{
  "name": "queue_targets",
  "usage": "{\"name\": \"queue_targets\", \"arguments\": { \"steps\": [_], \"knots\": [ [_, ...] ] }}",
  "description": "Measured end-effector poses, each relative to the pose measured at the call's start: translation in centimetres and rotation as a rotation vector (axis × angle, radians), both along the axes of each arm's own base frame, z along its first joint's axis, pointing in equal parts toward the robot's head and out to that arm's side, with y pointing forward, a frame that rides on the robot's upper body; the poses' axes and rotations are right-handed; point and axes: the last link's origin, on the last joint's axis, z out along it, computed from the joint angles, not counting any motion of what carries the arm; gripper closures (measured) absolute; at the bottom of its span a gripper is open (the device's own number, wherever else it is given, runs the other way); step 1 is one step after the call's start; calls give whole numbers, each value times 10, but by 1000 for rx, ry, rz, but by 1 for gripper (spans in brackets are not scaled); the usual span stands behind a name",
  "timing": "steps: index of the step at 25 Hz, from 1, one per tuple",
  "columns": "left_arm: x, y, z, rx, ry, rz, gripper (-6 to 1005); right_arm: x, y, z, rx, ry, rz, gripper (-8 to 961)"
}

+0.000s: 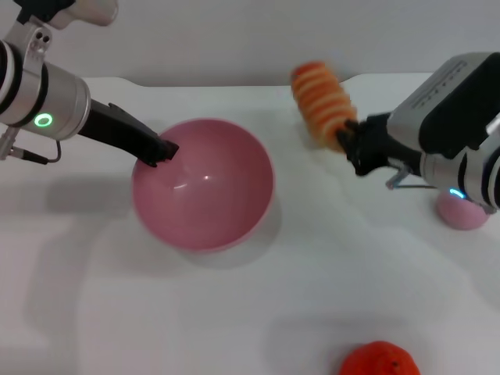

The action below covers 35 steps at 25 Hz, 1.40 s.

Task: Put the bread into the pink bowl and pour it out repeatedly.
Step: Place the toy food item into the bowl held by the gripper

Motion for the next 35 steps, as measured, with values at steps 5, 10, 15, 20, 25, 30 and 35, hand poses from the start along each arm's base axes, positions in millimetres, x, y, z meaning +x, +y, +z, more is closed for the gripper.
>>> {"name": "queue_targets", "arguments": {
  "steps": [5, 10, 15, 20, 25, 30, 35],
  "knots": [
    [-3, 0, -2, -10, 3, 11, 958, -25, -8, 12, 137, 57, 101, 840],
    [-4, 2, -3, -10, 8, 16, 957, -51, -18, 16, 169, 65, 200, 842],
    [-9, 6, -1, 7, 38, 27, 957, -73, -27, 7, 137, 76, 272, 844],
    [-9, 10, -2, 16, 42, 29, 957, -87, -38, -8, 90, 63, 334, 847],
    [-10, 18, -1, 47, 41, 31, 958, -94, -46, -21, 48, 56, 367, 851],
    [-14, 28, 1, 81, 63, 50, 958, -99, -51, -29, 18, 54, 390, 851],
    [-14, 33, -3, 78, 72, 55, 958, -101, -56, -39, -15, 46, 406, 852]
  ]
}}
